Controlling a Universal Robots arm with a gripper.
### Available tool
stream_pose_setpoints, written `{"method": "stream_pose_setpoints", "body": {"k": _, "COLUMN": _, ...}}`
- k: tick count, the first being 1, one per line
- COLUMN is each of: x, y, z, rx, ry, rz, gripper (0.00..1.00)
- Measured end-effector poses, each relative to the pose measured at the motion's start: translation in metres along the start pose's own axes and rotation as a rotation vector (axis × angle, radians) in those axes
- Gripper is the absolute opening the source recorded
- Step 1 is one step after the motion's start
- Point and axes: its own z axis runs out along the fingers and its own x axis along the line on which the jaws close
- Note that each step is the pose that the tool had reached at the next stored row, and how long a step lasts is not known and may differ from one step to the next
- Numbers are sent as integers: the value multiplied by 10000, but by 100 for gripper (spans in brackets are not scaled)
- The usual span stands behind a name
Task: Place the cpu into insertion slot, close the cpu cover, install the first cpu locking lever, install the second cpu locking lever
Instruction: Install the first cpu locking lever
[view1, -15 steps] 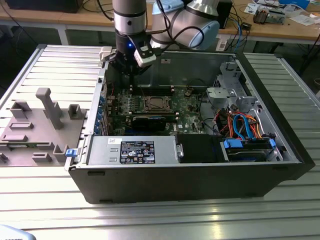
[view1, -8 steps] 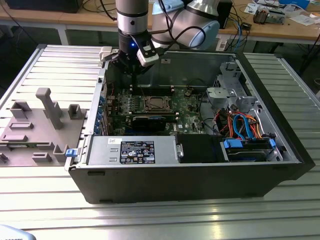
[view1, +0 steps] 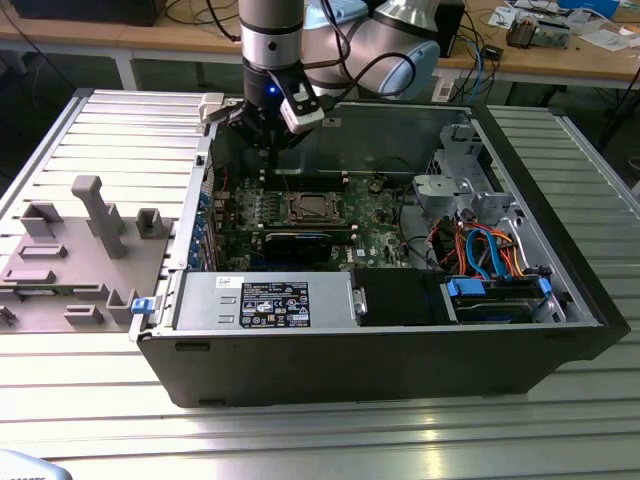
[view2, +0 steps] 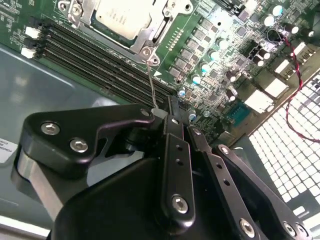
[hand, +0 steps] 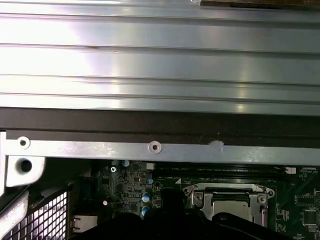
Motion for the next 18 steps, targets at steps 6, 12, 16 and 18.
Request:
{"method": "stream_pose_setpoints", "body": {"k": 6, "x": -51, "y": -2, "z": -1, "rx": 1, "ry": 1, "rz": -7, "gripper": 11}}
{"method": "stream_pose_setpoints", "body": {"k": 12, "x": -99, "y": -4, "z": -1, "rx": 2, "ry": 1, "rz": -7, "gripper": 11}}
{"method": "stream_pose_setpoints", "body": {"k": 16, "x": -106, "y": -4, "z": -1, "rx": 1, "ry": 1, "rz": -8, "gripper": 11}}
{"method": "stream_pose_setpoints", "body": {"k": 18, "x": -112, "y": -4, "z": -1, "rx": 1, "ry": 1, "rz": -8, "gripper": 11}}
